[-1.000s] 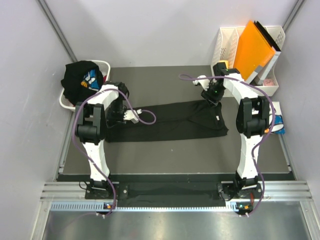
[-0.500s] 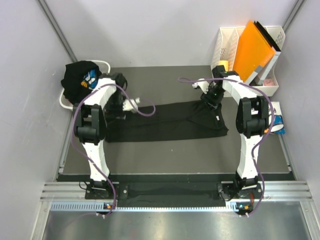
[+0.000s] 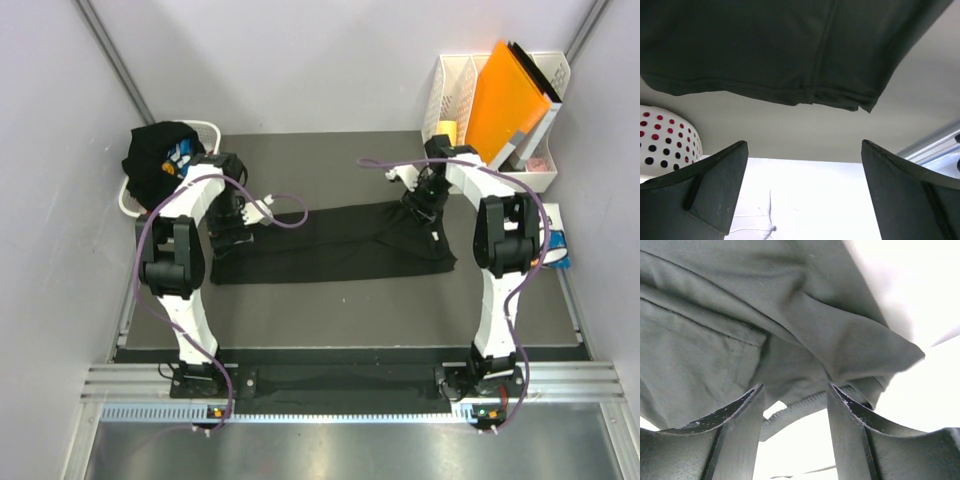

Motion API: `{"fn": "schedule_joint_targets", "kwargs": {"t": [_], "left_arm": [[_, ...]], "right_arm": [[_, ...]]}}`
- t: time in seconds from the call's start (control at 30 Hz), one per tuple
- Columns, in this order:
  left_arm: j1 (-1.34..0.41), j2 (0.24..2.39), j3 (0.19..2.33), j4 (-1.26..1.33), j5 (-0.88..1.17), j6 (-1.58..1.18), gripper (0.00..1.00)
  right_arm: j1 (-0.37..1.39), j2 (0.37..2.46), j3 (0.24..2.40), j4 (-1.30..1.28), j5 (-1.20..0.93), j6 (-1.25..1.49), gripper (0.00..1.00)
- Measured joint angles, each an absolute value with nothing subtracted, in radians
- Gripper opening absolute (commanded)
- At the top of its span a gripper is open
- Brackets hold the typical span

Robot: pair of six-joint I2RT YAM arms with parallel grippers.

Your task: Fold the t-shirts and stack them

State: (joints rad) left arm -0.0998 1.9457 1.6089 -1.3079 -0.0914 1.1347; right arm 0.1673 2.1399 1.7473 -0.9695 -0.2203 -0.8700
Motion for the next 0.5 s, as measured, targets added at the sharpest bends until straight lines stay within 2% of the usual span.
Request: {"fn": "schedule_joint_targets", "kwargs": {"t": [0.2,0.5], "left_arm": [[-0.106,1.946,1.612,-1.299,-0.083,1.106,0.99],[-0.118,1.946,1.605,-1.221,-0.075,1.063,0.99]], "right_arm": [[0.167,2.114,1.776,-0.992,-0.216,-0.870,0.50],[0.165,2.122,1.893,-1.148,-0.394,-0.898,0.47]]}}
